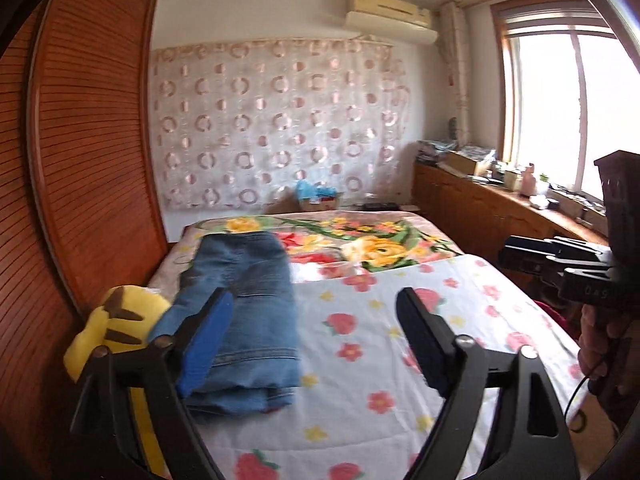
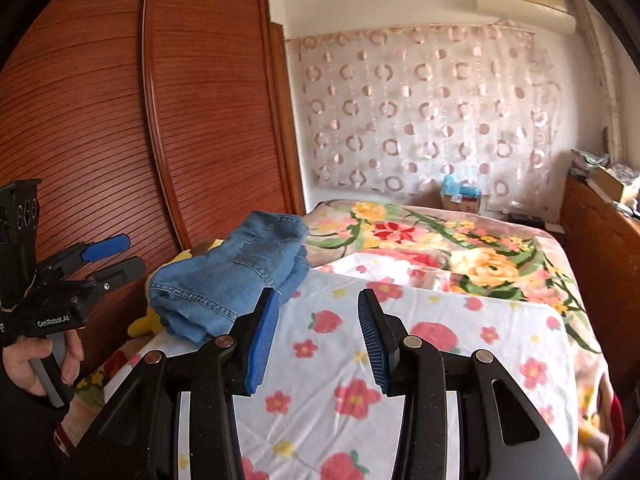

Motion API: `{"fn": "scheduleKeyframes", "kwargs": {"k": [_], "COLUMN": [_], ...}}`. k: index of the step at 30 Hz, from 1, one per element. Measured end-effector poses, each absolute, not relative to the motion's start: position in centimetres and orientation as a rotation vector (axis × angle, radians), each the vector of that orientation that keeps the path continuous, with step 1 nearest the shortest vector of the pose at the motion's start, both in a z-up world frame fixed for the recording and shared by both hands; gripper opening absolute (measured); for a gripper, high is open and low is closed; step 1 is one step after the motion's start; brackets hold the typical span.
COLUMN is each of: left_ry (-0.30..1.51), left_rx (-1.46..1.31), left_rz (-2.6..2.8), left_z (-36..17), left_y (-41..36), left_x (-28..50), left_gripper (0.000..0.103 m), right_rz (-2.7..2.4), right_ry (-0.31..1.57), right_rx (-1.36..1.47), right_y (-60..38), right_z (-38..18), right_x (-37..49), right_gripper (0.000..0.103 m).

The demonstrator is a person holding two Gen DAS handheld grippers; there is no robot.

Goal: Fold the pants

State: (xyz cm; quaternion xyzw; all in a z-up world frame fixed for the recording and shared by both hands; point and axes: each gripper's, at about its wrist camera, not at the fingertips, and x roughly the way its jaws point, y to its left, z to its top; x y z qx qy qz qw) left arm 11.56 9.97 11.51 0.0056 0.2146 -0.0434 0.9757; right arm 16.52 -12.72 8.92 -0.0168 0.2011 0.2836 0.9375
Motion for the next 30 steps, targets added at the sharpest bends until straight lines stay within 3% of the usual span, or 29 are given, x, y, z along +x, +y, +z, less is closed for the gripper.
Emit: {"fn": "scheduleKeyframes", "kwargs": {"k": [4,7,9,15,30], "left_ry": [0.403,0.390,0.386,0.393,0.397], "left_rx": [0.012,0.012,0.019,0.017,0.003], "left_rz": [-0.103,-0.129,-0.138,-0.092,-0.088], "left_z": [12.5,13.3,13.7,14.8,15.0], "left_y": [8.2,6.9,6.1,4.4,3.2], "left_x": [10.6,9.8,9.3,7.8,6.6], "left_gripper": [0.103,0.103,0.103,0.103,0.103], "right_rz": [0.539,0.500,0.467,0.380,0.305], "right_ry": [0.397,0.384,0.367,0.338,0.311], "right_rx": [-0.017,-0.014,-0.014,0.002,0.018], "right_y": [-14.2,-14.7,-14.9,-15.2,-12.9], "right_z": [9.2,9.5,9.9,10.7,10.1], "right_x": [14.3,12.7,11.4,8.6,4.4], "right_gripper": [0.043,0.043,0.054,0.067,0.070]}}
